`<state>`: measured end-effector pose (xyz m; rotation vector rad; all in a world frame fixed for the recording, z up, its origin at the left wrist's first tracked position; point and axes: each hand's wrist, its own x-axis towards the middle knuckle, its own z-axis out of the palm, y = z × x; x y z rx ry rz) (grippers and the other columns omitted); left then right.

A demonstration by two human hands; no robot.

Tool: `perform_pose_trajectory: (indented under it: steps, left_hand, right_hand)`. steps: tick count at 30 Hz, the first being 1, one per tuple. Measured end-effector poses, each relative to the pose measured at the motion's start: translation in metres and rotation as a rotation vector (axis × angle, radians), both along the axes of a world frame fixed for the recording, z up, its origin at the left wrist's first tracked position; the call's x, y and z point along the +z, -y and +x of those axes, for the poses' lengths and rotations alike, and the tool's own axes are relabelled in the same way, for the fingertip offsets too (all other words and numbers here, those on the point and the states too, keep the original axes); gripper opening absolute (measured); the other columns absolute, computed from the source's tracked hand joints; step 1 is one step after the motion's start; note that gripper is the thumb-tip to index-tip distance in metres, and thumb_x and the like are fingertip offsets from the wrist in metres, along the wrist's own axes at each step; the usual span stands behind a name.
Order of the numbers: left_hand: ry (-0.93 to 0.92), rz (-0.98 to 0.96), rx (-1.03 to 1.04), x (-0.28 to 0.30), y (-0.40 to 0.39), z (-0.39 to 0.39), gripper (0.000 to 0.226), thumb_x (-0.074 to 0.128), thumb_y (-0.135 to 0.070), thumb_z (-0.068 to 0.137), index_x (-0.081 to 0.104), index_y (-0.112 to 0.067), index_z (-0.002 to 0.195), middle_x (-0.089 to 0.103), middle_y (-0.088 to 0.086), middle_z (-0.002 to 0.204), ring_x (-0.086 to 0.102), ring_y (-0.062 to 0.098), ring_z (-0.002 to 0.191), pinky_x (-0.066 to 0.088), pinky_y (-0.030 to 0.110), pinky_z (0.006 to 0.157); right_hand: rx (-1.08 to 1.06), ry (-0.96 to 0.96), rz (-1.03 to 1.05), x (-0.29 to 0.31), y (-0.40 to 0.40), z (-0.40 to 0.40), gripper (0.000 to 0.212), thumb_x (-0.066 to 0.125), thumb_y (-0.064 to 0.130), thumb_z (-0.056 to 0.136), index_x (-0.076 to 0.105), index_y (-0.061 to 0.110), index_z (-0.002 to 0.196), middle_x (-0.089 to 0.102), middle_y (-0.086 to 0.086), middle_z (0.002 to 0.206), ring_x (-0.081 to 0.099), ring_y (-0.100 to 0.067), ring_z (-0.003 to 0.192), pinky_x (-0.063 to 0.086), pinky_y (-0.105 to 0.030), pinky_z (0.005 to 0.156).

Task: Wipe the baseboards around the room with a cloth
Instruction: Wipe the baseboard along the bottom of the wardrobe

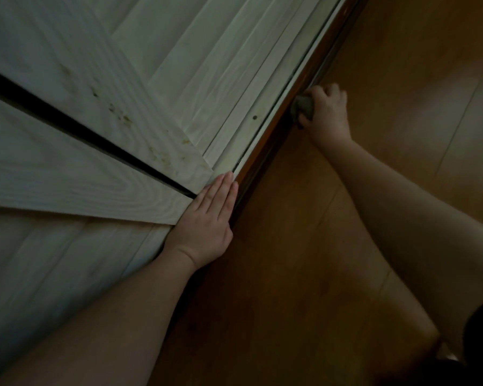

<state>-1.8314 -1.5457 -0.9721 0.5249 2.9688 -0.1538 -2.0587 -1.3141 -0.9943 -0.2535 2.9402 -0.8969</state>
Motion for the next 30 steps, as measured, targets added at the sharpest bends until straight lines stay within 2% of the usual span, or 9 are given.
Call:
perform_pose_trajectory:
  steps: [3, 7, 9, 11, 14, 19, 23, 26, 30]
  left_hand:
    - [-0.019, 0.011, -0.01, -0.001, 0.0, -0.001, 0.069, 0.023, -0.031, 0.095, 0.015, 0.003, 0.154, 0.008, 0.021, 0.164, 0.01, 0.03, 0.153, 0.016, 0.045, 0.124]
    - [-0.005, -0.021, -0.003, -0.002, 0.0, -0.001, 0.068, 0.02, -0.029, 0.095, 0.008, 0.002, 0.154, 0.003, 0.02, 0.164, 0.006, 0.03, 0.153, 0.015, 0.044, 0.124]
    - [-0.005, -0.033, -0.008, -0.002, 0.0, -0.001, 0.068, 0.021, -0.026, 0.094, 0.007, 0.002, 0.154, 0.002, 0.021, 0.164, 0.006, 0.031, 0.153, 0.015, 0.045, 0.124]
    - [-0.018, -0.026, -0.021, -0.002, 0.001, -0.001, 0.067, 0.024, -0.024, 0.094, 0.012, 0.003, 0.154, 0.006, 0.022, 0.163, 0.01, 0.032, 0.152, 0.017, 0.045, 0.124]
    - [-0.033, 0.002, -0.029, -0.001, 0.0, -0.001, 0.065, 0.025, -0.022, 0.094, 0.019, 0.005, 0.153, 0.01, 0.022, 0.162, 0.015, 0.033, 0.151, 0.023, 0.047, 0.122]
    - [-0.022, -0.011, -0.018, 0.002, -0.001, 0.0, 0.065, 0.022, -0.023, 0.095, 0.017, 0.004, 0.153, 0.01, 0.022, 0.162, 0.014, 0.033, 0.152, 0.02, 0.046, 0.123]
    - [-0.039, 0.002, -0.013, 0.002, -0.001, -0.001, 0.064, 0.024, -0.022, 0.094, 0.018, 0.004, 0.153, 0.014, 0.022, 0.162, 0.017, 0.033, 0.151, 0.022, 0.046, 0.122]
    - [-0.032, -0.01, -0.007, 0.002, -0.001, 0.0, 0.064, 0.025, -0.022, 0.095, 0.013, 0.003, 0.153, 0.012, 0.022, 0.162, 0.014, 0.033, 0.151, 0.021, 0.046, 0.122]
    - [-0.039, 0.01, -0.004, 0.0, -0.001, 0.0, 0.064, 0.022, -0.023, 0.095, 0.016, 0.003, 0.153, 0.014, 0.022, 0.162, 0.016, 0.032, 0.151, 0.023, 0.046, 0.122]
  right_hand:
    - [-0.049, 0.038, 0.025, 0.004, -0.008, -0.033, 0.051, 0.063, 0.019, 0.091, 0.046, 0.019, 0.138, 0.038, -0.013, 0.141, 0.033, -0.032, 0.132, 0.034, -0.048, 0.113]
    - [-0.32, 0.142, -0.153, 0.007, -0.019, -0.065, 0.045, 0.059, 0.026, 0.095, 0.047, 0.019, 0.138, 0.043, -0.009, 0.139, 0.043, -0.026, 0.129, 0.04, -0.041, 0.109]
    - [-0.381, 0.133, -0.223, 0.007, -0.023, -0.065, 0.044, 0.06, 0.028, 0.095, 0.049, 0.02, 0.136, 0.046, -0.007, 0.135, 0.047, -0.023, 0.124, 0.043, -0.034, 0.104]
    - [-0.343, 0.078, -0.286, 0.005, -0.024, -0.044, 0.043, 0.062, 0.028, 0.093, 0.05, 0.021, 0.134, 0.047, -0.003, 0.131, 0.049, -0.017, 0.119, 0.042, -0.026, 0.098]
    - [-0.258, 0.028, -0.371, -0.007, -0.024, 0.016, 0.04, 0.064, 0.031, 0.092, 0.052, 0.022, 0.13, 0.049, 0.005, 0.124, 0.049, -0.011, 0.113, 0.044, -0.026, 0.096]
    - [-0.058, 0.127, -0.386, -0.042, -0.001, 0.13, 0.044, 0.069, 0.031, 0.088, 0.051, 0.024, 0.129, 0.048, 0.007, 0.124, 0.05, -0.012, 0.116, 0.048, -0.034, 0.096]
    - [0.012, 0.143, -0.377, -0.061, 0.033, 0.199, 0.046, 0.068, 0.037, 0.085, 0.048, 0.031, 0.126, 0.044, 0.012, 0.121, 0.043, -0.003, 0.112, 0.046, -0.025, 0.093]
    - [0.071, 0.158, -0.354, -0.071, 0.053, 0.222, 0.047, 0.073, 0.038, 0.082, 0.049, 0.031, 0.122, 0.047, 0.013, 0.117, 0.039, 0.002, 0.106, 0.037, -0.015, 0.088]
    - [0.149, 0.134, -0.299, -0.08, 0.046, 0.199, 0.047, 0.076, 0.024, 0.081, 0.052, 0.028, 0.121, 0.049, 0.008, 0.118, 0.033, 0.002, 0.106, 0.04, -0.024, 0.091]
